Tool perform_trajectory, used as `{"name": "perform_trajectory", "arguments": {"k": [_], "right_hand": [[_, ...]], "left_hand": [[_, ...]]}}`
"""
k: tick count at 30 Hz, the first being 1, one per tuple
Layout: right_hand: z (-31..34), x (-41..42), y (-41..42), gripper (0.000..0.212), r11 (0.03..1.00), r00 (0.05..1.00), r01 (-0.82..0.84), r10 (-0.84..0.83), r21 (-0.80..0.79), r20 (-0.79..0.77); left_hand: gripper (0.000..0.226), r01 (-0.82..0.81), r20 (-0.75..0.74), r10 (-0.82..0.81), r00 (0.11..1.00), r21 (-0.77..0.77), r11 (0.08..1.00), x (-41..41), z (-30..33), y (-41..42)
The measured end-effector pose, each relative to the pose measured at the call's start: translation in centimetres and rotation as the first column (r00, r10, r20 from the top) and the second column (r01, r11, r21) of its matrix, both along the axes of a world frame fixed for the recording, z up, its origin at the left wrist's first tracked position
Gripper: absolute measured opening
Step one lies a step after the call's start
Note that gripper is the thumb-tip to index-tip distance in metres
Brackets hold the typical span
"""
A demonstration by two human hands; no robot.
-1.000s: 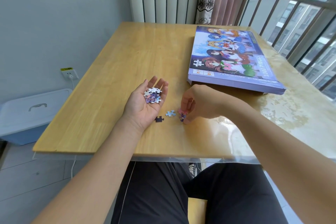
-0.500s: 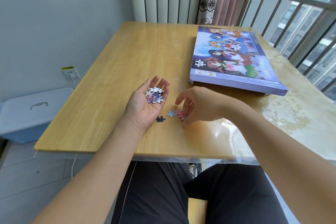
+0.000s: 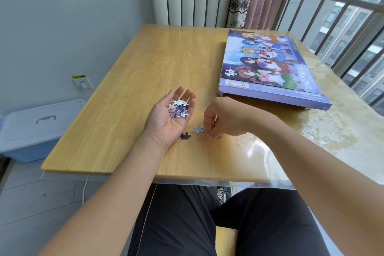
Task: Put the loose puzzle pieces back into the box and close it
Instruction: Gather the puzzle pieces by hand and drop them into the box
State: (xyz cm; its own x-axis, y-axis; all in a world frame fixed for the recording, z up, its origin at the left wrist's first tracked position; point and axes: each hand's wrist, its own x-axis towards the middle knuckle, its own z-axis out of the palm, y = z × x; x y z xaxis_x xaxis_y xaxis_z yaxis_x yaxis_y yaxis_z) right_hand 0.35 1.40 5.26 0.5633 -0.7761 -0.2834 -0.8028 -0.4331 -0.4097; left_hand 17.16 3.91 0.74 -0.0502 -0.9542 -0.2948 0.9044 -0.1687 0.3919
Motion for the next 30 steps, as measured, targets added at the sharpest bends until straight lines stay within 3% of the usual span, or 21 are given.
{"name": "perform_trajectory", "arguments": {"k": [15, 20, 22, 24, 26, 28, 30], "right_hand": [[-0.3, 0.1, 1.2, 0.029, 0.999, 0.996, 0.034, -0.033, -0.018, 0.085], [0.0, -0.3, 1.4, 0.030, 0.996, 0.974, 0.038, -0.054, 0.080, 0.218], [0.4, -0.6, 1.1, 0.028, 0.976, 0.904, 0.102, -0.171, 0.191, 0.391], [1.3, -0.1, 0.6, 0.029, 0.922, 0.748, 0.107, -0.321, 0.372, 0.581], [2.1, 1.2, 0.0, 0.031, 0.896, 0.637, 0.086, -0.386, 0.437, 0.667], [2.6, 2.7, -0.6, 0.033, 0.945, 0.687, 0.157, -0.314, 0.288, 0.655], [2.8, 3.6, -0.7, 0.030, 0.971, 0.793, 0.236, -0.169, -0.040, 0.585]], "left_hand": [[0.026, -0.004, 0.003, 0.004, 1.000, 0.002, 1.000, 0.0, 0.0, -0.1], [0.027, -0.002, 0.019, 0.001, 1.000, 0.010, 1.000, 0.1, 0.0, 0.0], [0.027, 0.001, 0.034, -0.002, 0.999, 0.016, 1.000, 0.0, 0.0, 0.0], [0.028, 0.011, 0.069, -0.013, 0.998, 0.023, 1.000, 0.0, 0.0, -0.1], [0.031, 0.015, 0.100, -0.018, 0.995, 0.035, 0.999, -0.1, -0.1, 0.0], [0.032, -0.004, 0.083, 0.000, 0.997, 0.046, 0.999, 0.0, 0.0, 0.1], [0.031, -0.031, 0.061, 0.028, 0.998, 0.056, 0.998, 0.1, 0.1, 0.3]]}}
